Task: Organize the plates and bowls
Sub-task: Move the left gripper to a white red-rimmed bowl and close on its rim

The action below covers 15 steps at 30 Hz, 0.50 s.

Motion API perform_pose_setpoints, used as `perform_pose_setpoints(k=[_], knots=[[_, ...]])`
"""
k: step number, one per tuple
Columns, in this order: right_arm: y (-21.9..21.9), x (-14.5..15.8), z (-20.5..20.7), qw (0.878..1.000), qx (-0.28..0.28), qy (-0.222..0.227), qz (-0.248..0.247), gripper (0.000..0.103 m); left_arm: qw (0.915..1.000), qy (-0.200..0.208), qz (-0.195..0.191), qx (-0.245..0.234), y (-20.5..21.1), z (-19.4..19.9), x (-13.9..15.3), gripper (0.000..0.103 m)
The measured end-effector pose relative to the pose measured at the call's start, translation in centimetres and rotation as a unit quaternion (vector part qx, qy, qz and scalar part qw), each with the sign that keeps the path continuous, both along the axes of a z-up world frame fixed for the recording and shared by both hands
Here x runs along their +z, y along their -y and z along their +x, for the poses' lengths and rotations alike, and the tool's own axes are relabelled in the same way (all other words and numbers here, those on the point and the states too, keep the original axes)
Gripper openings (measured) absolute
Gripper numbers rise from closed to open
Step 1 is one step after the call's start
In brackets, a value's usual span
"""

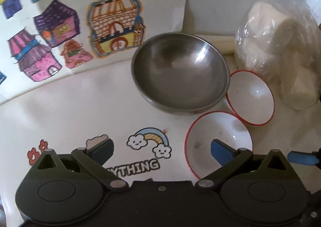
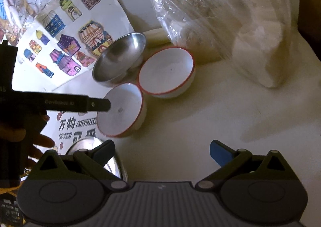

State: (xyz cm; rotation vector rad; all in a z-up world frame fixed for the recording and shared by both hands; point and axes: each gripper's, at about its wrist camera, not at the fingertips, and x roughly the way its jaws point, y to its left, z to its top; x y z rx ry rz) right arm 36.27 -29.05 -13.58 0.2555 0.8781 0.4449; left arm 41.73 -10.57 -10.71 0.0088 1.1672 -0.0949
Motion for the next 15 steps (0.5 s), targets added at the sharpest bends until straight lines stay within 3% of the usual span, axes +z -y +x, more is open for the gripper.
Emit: perform_pose_setpoints(k=[11,15], knots=[[-1.1,-0.6,2.5,1.000,0.005,-0.005,0.003,0.103,0.9995,-0.023,0.022,-0.005,0.3,0.9,-0.6,0.102],[-1.9,-0.5,3.0,1.000,0.007,0.000,-0.001,0.100,0.9985,-0.043,0.028,0.020,0.0,1.2,-0.9,0.102]])
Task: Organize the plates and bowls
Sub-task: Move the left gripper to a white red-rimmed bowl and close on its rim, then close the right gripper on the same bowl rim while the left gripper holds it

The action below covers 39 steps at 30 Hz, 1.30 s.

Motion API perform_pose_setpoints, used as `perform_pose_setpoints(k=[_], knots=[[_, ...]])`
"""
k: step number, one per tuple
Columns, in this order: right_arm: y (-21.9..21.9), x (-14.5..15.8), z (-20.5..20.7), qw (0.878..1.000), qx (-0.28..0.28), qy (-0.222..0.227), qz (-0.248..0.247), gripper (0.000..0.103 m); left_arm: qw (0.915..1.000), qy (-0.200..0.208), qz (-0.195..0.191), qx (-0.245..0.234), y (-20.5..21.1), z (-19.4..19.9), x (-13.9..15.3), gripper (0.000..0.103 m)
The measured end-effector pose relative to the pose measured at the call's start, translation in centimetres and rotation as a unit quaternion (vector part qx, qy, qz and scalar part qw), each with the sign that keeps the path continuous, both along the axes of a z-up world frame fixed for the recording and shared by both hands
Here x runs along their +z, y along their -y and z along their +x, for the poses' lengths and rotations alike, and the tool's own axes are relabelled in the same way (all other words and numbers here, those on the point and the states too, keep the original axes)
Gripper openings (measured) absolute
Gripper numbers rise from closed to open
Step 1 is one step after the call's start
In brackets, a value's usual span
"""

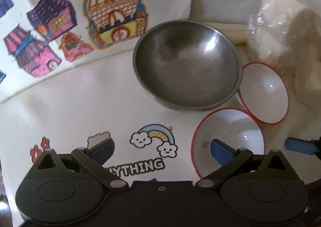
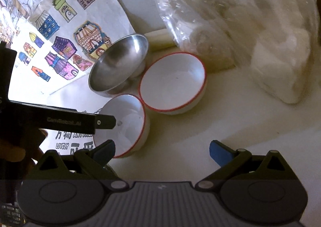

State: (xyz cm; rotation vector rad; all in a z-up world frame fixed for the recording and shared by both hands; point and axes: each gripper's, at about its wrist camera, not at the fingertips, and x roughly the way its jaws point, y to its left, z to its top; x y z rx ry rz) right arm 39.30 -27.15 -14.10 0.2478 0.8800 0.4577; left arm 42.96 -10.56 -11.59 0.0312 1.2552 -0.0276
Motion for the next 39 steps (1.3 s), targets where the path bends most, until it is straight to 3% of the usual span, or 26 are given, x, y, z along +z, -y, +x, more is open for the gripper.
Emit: perform_pose_setpoints(k=[5,10,14,18,22,27,39], knots=[[-0.9,0.2,0.3,1.000,0.003,0.010,-0.014,0.087,0.9999,-0.008,-0.007,0.004,0.1,-0.1,-0.2,0.096],[-1.1,0.2,0.4,1.000,0.004,0.013,-0.017,0.067,0.9996,-0.011,-0.027,0.002,0.2,-0.3,-0.4,0.077],[-0.9,0.1,0.4,1.000,0.005,0.007,-0.005,0.064,0.9984,-0.011,-0.055,-0.002,0.5,-0.6,-0.3,0.043],[-0.8,0.1,0.3,1.000,0.005,0.001,0.009,0.054,0.9967,-0.012,-0.080,-0.009,1.2,-0.9,-0.4,0.021],[-0.6,0.0,0.2,0.999,0.004,-0.007,0.032,0.035,0.9967,-0.016,-0.079,-0.012,1.9,-1.3,-0.3,0.020],[-0.1,-0.3,-0.1,0.998,-0.003,-0.030,0.058,0.023,0.9958,-0.017,-0.089,-0.014,2.5,-1.7,-0.2,0.018],[4.3,0.0,-4.3,0.996,-0.041,-0.045,0.071,0.020,0.9896,-0.018,-0.127,-0.065,7.3,-3.4,0.6,0.018]])
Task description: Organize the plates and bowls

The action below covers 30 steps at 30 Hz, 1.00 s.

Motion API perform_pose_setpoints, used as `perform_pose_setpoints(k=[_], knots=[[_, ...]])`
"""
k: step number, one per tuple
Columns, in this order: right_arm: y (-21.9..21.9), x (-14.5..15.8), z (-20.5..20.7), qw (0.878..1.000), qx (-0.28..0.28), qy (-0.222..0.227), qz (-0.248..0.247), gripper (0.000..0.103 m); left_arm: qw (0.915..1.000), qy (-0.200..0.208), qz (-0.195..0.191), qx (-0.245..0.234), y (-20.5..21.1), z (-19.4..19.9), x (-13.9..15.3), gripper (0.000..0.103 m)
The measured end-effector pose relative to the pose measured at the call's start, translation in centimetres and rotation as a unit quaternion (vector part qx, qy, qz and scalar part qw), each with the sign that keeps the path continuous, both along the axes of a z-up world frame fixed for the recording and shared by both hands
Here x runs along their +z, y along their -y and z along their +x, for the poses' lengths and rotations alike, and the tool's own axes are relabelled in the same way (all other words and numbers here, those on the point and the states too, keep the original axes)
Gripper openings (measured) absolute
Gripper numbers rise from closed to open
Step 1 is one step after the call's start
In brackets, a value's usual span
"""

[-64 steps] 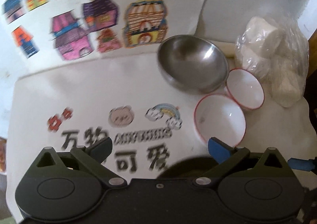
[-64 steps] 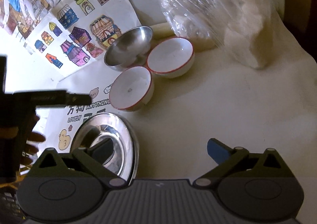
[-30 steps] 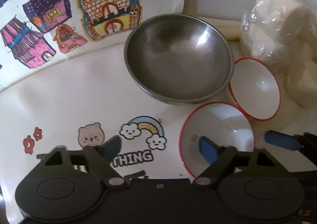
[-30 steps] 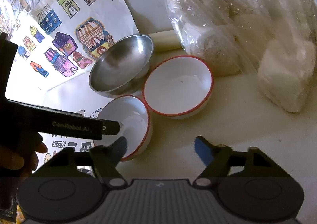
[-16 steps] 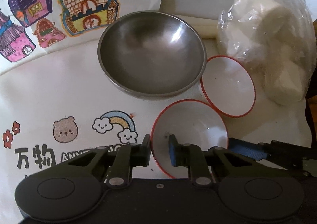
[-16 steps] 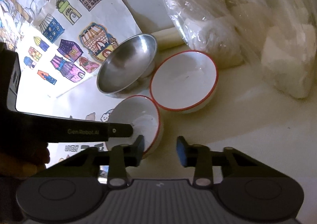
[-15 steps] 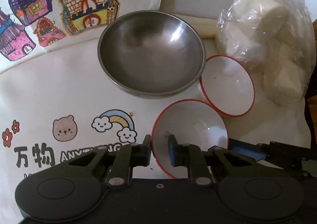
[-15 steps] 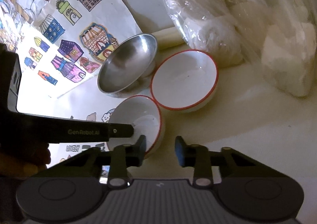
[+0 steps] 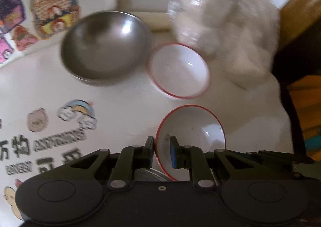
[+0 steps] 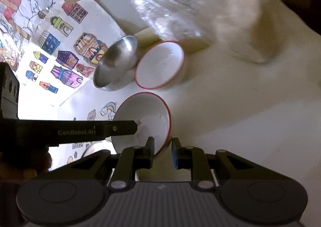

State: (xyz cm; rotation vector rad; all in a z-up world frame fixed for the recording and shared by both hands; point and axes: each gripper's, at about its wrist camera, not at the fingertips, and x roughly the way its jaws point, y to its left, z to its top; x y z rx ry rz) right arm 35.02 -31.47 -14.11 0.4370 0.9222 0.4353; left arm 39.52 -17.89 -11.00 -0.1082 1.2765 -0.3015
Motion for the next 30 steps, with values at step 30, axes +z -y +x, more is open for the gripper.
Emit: perform_pose_setpoints(k=[30], knots=[[5.4,-1.0,-6.3,0.998,-0.024,-0.050,-0.028,0.020,0.9974,-0.051,-0.018,-0.047,5.1,-5.5,-0.9,0.017]])
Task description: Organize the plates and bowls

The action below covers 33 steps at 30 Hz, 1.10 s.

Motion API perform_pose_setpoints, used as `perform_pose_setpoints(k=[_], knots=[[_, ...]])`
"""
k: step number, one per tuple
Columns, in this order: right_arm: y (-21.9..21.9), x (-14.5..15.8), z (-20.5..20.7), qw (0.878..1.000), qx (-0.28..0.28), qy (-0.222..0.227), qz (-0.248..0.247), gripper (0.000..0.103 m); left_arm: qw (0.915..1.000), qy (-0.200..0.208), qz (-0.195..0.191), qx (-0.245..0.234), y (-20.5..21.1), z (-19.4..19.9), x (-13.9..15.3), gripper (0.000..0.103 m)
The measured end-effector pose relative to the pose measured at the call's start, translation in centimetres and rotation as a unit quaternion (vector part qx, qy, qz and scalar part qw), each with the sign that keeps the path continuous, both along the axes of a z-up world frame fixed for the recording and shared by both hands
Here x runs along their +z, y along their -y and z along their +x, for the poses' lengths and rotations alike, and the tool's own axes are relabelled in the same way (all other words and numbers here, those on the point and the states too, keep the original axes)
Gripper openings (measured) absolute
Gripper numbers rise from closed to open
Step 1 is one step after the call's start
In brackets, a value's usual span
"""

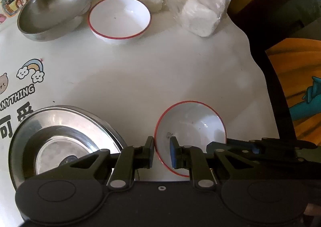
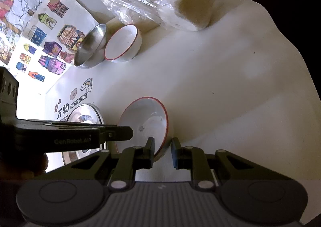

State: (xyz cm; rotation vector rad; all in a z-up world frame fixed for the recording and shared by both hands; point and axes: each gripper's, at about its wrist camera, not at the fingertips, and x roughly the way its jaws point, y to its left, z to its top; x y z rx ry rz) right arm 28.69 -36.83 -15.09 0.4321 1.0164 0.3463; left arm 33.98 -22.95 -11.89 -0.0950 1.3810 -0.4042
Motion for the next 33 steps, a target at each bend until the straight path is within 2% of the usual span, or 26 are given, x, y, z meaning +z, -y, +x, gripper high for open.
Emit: perform_pose_setpoints(k=[14,33], knots=[[-1.5,0.9,0.2,0.999,0.030,0.014,-0.008,0.020,0.9993,0.023,-0.005,0.028,-3.0,-1.3,2.4,0.017],[-1.8,0.4,1.2,0.999,0.026,0.014,-0.011,0.020,0.9989,0.028,0.004,0.036,-2.7,-0.5,1.8,0.017]])
